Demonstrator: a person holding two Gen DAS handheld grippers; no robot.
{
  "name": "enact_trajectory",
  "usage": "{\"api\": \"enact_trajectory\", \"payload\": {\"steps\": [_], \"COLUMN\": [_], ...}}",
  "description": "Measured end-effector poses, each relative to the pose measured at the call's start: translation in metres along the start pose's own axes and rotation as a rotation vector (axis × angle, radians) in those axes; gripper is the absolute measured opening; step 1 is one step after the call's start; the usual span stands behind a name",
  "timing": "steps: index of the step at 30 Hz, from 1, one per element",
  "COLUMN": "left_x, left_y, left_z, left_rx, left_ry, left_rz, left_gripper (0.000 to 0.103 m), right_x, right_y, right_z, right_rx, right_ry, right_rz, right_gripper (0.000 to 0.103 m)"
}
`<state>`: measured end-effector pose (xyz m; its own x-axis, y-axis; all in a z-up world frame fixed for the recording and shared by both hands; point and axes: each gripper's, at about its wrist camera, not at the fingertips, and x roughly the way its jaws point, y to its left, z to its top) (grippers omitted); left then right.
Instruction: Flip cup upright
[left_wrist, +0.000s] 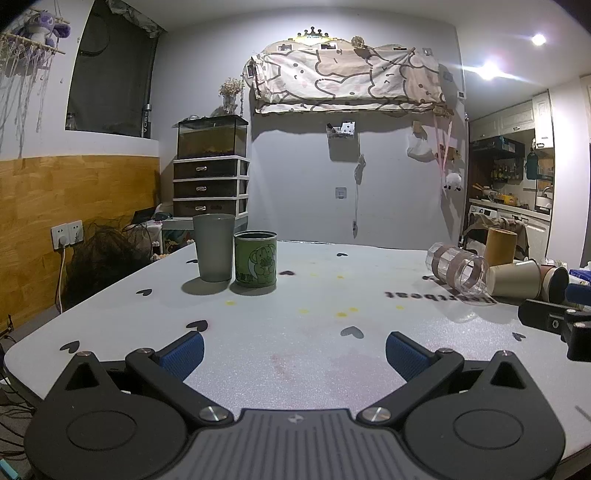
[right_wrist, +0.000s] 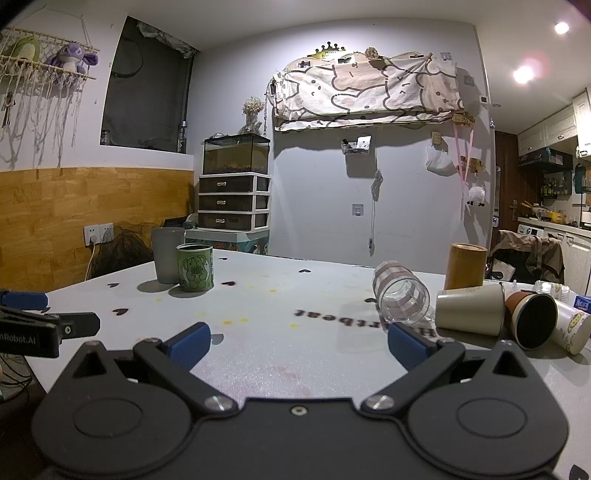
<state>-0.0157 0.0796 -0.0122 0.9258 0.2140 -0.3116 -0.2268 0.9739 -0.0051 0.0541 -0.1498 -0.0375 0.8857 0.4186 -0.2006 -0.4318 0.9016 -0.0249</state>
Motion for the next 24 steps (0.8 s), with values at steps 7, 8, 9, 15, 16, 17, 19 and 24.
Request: {"api": "enact_trajectory", "payload": {"steps": [7, 8, 9, 15, 16, 17, 19, 24], "left_x": [0.0001, 0.0003, 0.0003, -0.0003, -0.0004, -0.0003, -0.0006, -0.0005], "left_y": [0.0009, 0.0007, 0.0007, 0.0000, -0.0001, -0.0001, 0.0001, 0.0001], "left_z": [-0.0002, -0.0001, -0.0002, 0.0005, 0.0005, 0.0006, 0.0006, 0.0005], "left_rx": [-0.003, -0.003, -0.003, 0.002, 0.002, 0.002, 0.002, 0.002], "left_ry": [-0.002, -0.002, -0.002, 0.000, 0.000, 0.000, 0.000, 0.001], "left_rz": [0.004, 0.004, 0.003, 0.000, 0.000, 0.001, 0.001, 0.001], "left_gripper": [0.103, 0.103, 0.103, 0.103, 0.103, 0.103, 0.103, 0.103], "right_x": [0.0003, 0.0002, 0.0003, 0.0010, 0.0012, 0.0011, 0.0007, 0.0009], "right_y": [-0.0001, -0.0002, -0.0001, 0.0012, 0.0019, 0.0028, 0.0033, 0.0021], "right_z": [0.0007, 0.0010, 0.0014, 0.0020, 0.0022, 0.0024, 0.0026, 0.0022], "right_rx": [-0.001, -0.001, -0.001, -0.001, 0.001, 0.002, 0.001, 0.001], "right_ry": [0.002, 0.003, 0.004, 0.004, 0.004, 0.004, 0.005, 0.004], "right_rz": [0.002, 0.002, 0.003, 0.002, 0.001, 0.001, 0.000, 0.001], "right_gripper": [0.103, 0.103, 0.103, 0.103, 0.103, 0.103, 0.103, 0.103]}}
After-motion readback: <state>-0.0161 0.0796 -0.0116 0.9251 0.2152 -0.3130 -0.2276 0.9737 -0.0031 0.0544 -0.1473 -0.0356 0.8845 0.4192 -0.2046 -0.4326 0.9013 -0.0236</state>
